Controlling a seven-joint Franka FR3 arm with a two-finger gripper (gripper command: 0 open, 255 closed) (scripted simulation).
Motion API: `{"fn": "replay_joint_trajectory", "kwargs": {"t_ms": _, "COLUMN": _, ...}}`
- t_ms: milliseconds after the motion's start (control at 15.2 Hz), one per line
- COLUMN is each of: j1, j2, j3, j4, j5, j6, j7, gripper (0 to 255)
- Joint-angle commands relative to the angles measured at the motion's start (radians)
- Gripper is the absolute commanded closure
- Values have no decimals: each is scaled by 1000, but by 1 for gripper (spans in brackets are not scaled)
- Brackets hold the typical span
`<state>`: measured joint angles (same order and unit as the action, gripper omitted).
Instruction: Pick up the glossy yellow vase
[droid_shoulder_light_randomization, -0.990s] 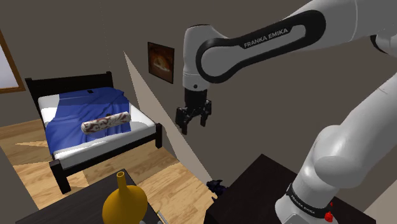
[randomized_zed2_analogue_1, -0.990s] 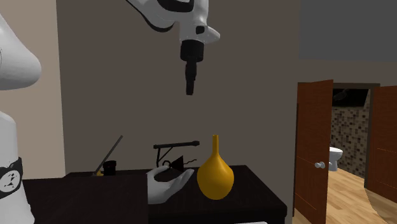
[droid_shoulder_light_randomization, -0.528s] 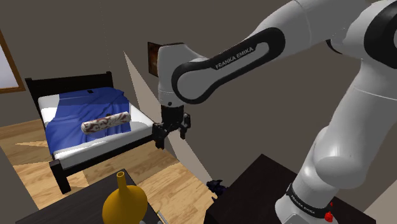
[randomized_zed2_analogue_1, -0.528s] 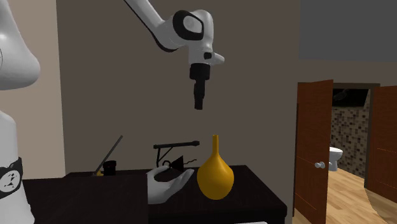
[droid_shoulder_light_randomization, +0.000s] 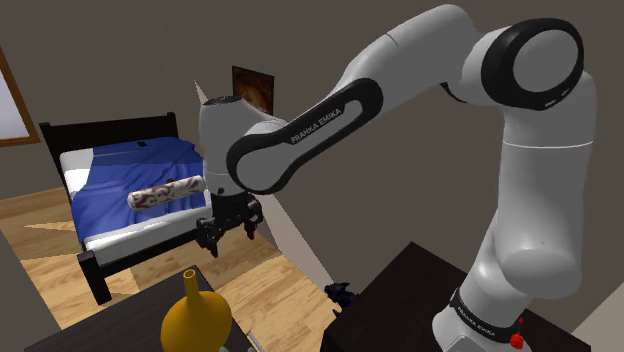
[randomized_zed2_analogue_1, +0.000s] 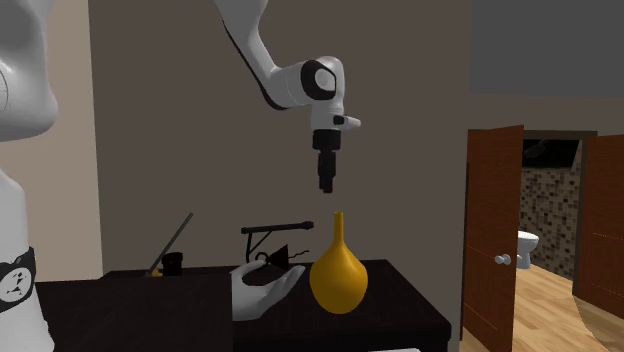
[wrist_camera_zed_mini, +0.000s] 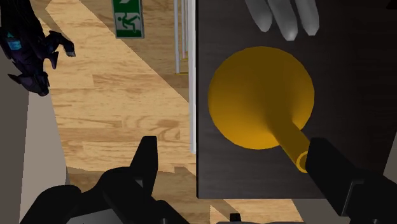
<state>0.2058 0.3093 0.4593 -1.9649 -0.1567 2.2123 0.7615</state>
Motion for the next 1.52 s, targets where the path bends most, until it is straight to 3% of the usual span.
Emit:
{"fn": "replay_joint_trajectory", "kwargs": {"t_ms": 0, "j1": 32, "j2": 79, "j3": -10, "j4": 72, "j5": -42, "j6": 4, "j7": 35, "gripper": 0}}
{"fn": "replay_joint_trajectory", "kwargs": {"t_ms": 462, "j1": 162, "j2": 355, "j3": -60, "j4": 371, "j5": -146, "j6": -21, "j7": 113, "gripper": 0}}
{"fn": "replay_joint_trajectory", "kwargs": {"t_ms": 1122, "j1": 180, "j2": 427, "j3": -82, "j4": 378, "j5": -173, "j6": 43, "j7": 128, "gripper": 0}}
{"fn": "replay_joint_trajectory", "kwargs": {"t_ms": 1188, "j1": 180, "j2": 426, "j3": -81, "j4": 379, "j5": -172, "j6": 41, "j7": 128, "gripper": 255}}
{"fn": "replay_joint_trajectory", "kwargs": {"t_ms": 1452, "j1": 181, "j2": 427, "j3": -81, "j4": 380, "j5": -172, "j6": 40, "j7": 129, "gripper": 255}}
